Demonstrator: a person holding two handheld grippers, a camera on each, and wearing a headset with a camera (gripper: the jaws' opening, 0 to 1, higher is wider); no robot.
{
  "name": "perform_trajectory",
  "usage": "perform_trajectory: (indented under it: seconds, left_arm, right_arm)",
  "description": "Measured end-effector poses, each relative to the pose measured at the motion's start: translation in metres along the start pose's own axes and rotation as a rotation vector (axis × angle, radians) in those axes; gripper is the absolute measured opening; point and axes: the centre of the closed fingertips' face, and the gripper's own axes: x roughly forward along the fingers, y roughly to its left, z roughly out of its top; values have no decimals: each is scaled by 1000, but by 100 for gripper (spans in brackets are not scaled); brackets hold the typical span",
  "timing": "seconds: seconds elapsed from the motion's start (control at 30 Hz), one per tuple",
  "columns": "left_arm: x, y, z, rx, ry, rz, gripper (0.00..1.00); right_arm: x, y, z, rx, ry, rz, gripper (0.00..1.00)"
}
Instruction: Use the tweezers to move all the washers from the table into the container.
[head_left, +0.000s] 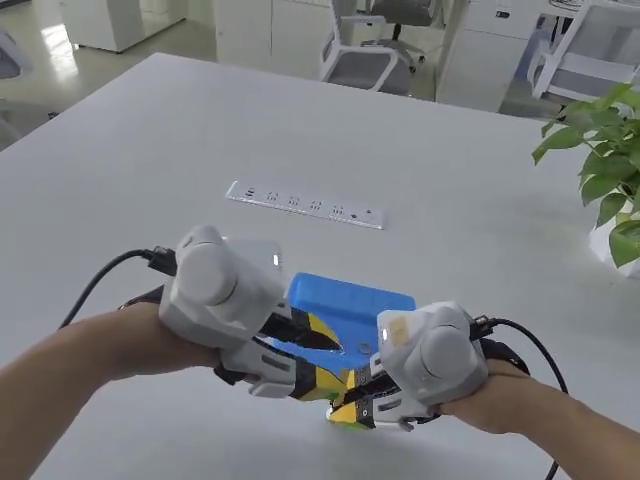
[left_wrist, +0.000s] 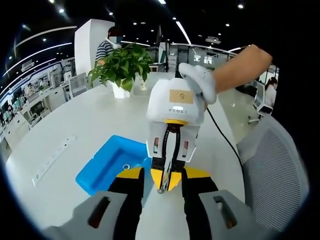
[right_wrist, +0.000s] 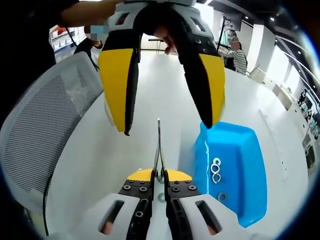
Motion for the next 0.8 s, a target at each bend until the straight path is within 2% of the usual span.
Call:
perform_trajectory:
  seconds: [0.17, 0.53, 0.63, 0.8]
  left_arm:
    - [-7, 3, 2, -14, -30, 30, 54]
    - [-25, 4, -7, -61, -51, 72, 71]
    - [-29, 7, -8, -66, -50, 105, 78]
    - [-37, 5, -6, -84, -70, 123, 86]
  right_arm:
    - [-8, 1, 7, -9, 0, -4, 8]
    - [-25, -4, 26, -20, -8, -30, 8]
    - [-28, -2, 30, -23, -4, -28, 8]
    - [-35, -3, 41, -14, -16, -22, 8]
